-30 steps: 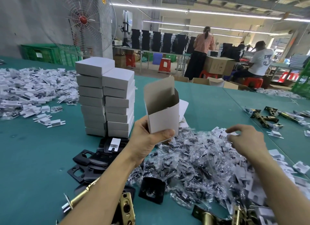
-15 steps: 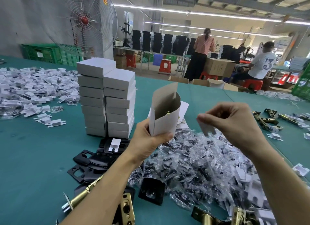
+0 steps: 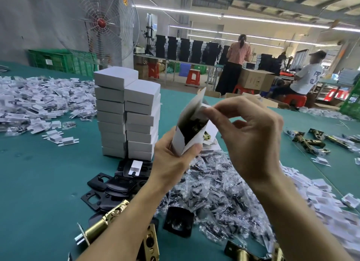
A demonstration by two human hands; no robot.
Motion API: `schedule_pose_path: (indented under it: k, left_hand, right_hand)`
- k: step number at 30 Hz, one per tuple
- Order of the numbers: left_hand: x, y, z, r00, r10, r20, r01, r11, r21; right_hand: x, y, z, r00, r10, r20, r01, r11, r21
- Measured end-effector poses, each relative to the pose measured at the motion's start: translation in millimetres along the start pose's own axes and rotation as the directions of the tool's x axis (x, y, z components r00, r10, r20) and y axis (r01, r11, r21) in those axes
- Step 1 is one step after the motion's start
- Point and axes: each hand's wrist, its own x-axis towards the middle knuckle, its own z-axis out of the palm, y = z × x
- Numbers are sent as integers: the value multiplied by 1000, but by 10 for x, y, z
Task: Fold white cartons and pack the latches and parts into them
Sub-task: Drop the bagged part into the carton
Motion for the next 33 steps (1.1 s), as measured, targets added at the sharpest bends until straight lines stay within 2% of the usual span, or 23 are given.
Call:
schedule_pose_path:
  k: [3,8,11,17,19,21,23,24,25,27,29,31,33]
  left_hand:
    - [-16,17,18,994,73,-86,-69,996,54]
    - [-35,13,0,994,63,-87,-58,996,67]
    - [-29,0,12,991,94,-97,-80,987,139]
    - [-27,-26,8,991,105,-84,-78,956,282]
    - [-20,-55,-8,993,102,-67,-74,940,334]
    - [-14,-91,-27,997,54,-58,-30,933,358]
    - [-8,-124,-40,998,-7,-61,29,928,371]
    - [-5,-134,-46,997,-32,-63,53,931,361]
    - [2,-137,-48,996,-52,-69,72,939,336]
    - [25,-115,-53,990,-91,-111,120,952,282]
    - [74,-63,-84,976,-128,-179,170,955,244]
    - [154,7,-154,960,-137,-244,194,954,230]
    - [247,82,-261,950,-117,-290,191,951,243]
  right_hand:
    - [-13,-129,20,995,-88,-44,91,993,71]
    - [-17,-195,38,988,-154,-20,154,988,-12]
    - [-7,-132,42,992,-121,24,122,989,-83]
    - [98,2,81,981,91,170,-33,948,-316]
    - [202,43,59,916,233,326,-87,909,-407]
    - [316,92,32,789,392,474,-115,851,-512]
    - [360,126,12,687,462,562,-102,826,-554]
    - [359,140,7,680,453,577,-101,837,-538]
    - [345,158,-3,714,420,561,-113,859,-499]
    - [290,207,-24,833,351,428,-175,900,-399]
    - [217,277,-25,886,358,294,-255,906,-337]
    - [105,356,38,830,448,333,-314,868,-386]
    - [-42,395,182,669,543,507,-300,822,-484]
